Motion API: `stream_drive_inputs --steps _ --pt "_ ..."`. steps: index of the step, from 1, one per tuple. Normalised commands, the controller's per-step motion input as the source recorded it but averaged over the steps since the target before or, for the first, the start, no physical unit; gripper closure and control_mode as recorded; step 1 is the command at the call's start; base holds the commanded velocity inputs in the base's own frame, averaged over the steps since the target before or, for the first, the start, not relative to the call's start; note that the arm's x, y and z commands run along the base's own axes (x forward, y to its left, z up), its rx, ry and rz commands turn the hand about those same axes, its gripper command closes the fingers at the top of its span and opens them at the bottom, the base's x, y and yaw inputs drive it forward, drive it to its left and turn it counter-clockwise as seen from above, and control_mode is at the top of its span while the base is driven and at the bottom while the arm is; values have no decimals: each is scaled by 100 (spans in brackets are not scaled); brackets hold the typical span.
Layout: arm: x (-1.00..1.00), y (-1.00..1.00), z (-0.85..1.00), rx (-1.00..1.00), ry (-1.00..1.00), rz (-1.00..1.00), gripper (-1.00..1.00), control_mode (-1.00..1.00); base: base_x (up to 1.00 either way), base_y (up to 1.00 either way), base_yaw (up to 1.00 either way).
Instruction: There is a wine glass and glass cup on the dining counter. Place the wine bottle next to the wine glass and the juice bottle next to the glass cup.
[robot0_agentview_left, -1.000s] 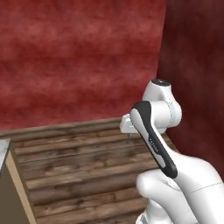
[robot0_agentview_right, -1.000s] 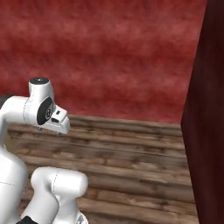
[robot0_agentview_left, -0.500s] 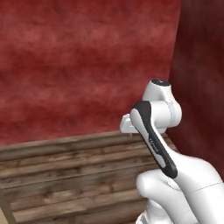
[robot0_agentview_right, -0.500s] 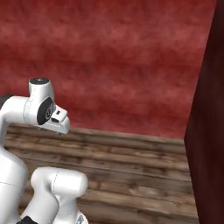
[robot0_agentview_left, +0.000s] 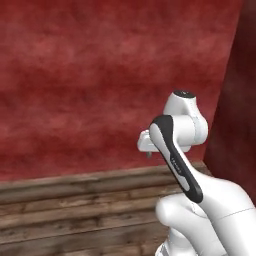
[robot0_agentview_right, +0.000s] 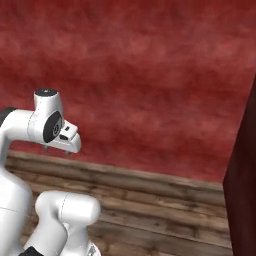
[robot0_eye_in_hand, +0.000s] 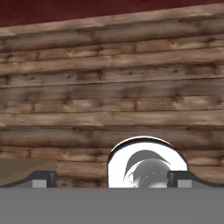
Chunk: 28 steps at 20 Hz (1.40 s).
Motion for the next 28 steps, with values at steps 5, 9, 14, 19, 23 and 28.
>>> stream_drive_inputs --steps 5,9,14,19,23,28 --pt "0 0 0 0 0 0 -100 100 87 -6 27" --pt "0 0 0 0 0 0 -100 100 72 -5 49" --pt "0 0 0 0 0 0 -100 100 56 -10 64" --pt "0 0 0 0 0 0 -100 100 55 -9 62" --pt "0 0 0 0 0 0 -100 100 61 -12 51" --pt "0 0 0 0 0 0 -100 100 63 -11 49"
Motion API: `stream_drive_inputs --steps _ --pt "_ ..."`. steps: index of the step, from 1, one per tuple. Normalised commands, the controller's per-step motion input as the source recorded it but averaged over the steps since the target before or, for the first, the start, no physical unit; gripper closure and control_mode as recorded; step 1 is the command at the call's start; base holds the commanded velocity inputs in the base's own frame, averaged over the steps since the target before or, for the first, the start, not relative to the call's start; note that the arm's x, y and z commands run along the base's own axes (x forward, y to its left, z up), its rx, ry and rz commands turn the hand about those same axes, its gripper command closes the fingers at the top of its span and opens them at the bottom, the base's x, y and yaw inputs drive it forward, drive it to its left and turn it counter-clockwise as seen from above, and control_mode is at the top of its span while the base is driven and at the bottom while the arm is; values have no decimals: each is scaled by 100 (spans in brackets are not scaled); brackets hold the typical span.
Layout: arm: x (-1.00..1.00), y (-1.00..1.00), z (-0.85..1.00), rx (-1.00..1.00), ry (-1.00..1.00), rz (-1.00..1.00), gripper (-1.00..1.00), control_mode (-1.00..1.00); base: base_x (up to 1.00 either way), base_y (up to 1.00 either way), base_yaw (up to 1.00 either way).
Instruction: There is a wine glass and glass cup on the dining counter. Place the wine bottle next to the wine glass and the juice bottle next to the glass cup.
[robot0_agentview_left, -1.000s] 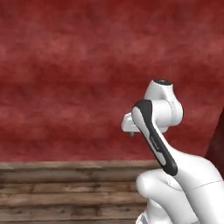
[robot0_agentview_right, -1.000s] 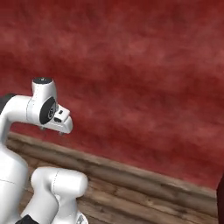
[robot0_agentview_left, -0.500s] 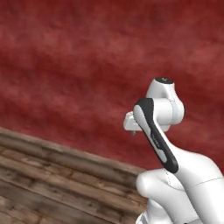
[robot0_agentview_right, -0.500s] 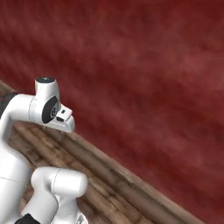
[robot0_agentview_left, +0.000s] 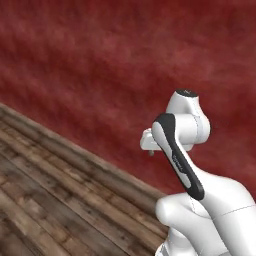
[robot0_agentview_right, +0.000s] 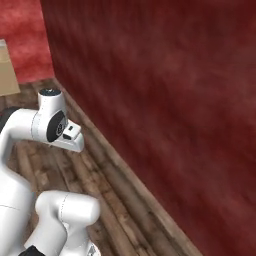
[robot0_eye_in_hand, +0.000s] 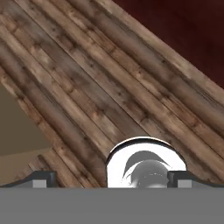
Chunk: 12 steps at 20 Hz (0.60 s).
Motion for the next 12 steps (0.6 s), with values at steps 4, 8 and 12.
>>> stream_drive_inputs --steps 4,8,12 --pt "0 0 0 0 0 0 -100 100 66 -12 43" --pt "0 0 0 0 0 0 -100 100 71 -14 37" --pt "0 0 0 0 0 0 -100 100 77 -16 33"
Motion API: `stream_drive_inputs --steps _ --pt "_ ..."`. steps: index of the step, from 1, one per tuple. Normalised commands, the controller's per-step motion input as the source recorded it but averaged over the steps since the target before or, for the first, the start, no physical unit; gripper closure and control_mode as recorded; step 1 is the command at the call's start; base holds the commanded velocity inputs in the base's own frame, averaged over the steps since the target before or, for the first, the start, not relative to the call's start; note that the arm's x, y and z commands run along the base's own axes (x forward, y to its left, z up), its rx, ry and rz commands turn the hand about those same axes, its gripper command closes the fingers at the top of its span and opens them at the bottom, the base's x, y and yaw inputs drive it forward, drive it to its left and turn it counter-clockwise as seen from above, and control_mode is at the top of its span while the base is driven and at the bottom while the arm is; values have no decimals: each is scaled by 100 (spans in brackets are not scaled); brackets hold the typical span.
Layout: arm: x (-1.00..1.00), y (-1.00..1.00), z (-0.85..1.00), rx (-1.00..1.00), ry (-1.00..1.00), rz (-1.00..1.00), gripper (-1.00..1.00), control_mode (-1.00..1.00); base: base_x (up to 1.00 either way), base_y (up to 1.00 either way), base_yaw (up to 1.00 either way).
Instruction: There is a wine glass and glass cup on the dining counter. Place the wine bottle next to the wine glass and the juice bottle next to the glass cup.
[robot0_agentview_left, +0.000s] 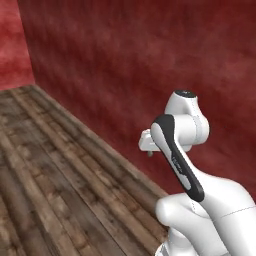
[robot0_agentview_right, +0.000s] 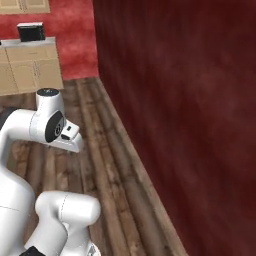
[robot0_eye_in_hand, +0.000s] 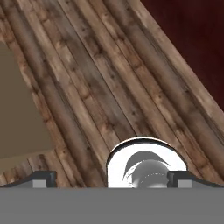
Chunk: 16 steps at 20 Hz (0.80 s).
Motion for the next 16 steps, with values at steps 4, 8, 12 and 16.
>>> stream_drive_inputs --steps 4,8,12,16 --pt "0 0 0 0 0 0 -100 100 78 -16 33" --pt "0 0 0 0 0 0 -100 100 79 -16 31" --pt "0 0 0 0 0 0 -100 100 80 -16 31" --pt "0 0 0 0 0 0 -100 100 80 -16 31"
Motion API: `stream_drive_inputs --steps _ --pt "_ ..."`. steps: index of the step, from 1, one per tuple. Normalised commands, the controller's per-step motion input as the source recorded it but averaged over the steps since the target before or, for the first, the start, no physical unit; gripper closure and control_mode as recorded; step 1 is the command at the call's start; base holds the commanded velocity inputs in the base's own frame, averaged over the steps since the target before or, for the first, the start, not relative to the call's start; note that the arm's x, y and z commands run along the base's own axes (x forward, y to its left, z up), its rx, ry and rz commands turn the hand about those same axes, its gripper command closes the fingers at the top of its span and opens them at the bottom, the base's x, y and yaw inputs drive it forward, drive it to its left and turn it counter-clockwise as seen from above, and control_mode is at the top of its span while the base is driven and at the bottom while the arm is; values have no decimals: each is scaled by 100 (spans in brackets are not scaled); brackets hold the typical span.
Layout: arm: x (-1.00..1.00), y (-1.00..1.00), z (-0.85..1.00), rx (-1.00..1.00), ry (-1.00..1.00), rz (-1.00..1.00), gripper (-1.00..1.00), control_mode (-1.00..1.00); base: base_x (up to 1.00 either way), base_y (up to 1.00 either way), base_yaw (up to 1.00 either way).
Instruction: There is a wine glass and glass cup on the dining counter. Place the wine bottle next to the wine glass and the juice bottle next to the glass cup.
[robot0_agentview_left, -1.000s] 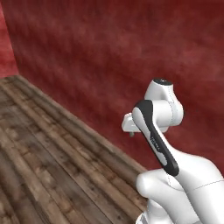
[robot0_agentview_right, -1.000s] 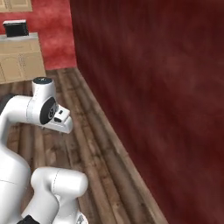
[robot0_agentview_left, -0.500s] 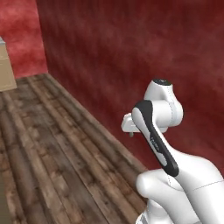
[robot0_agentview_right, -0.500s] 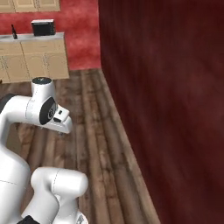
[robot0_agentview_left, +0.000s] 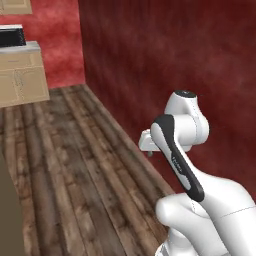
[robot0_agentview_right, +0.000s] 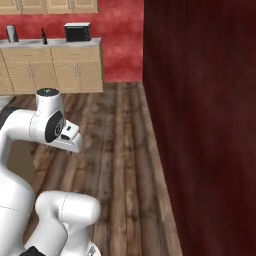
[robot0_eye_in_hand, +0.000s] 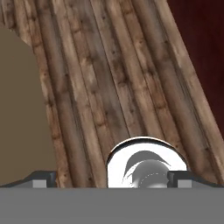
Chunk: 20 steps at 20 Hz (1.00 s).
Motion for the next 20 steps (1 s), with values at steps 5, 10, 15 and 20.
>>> stream_drive_inputs --steps 5,10,15,20 --pt "0 0 0 0 0 0 -100 100 80 -16 31" --pt "0 0 0 0 0 0 -100 100 80 -16 31" --pt "0 0 0 0 0 0 -100 100 80 -15 35" --pt "0 0 0 0 0 0 -100 100 80 -15 34"
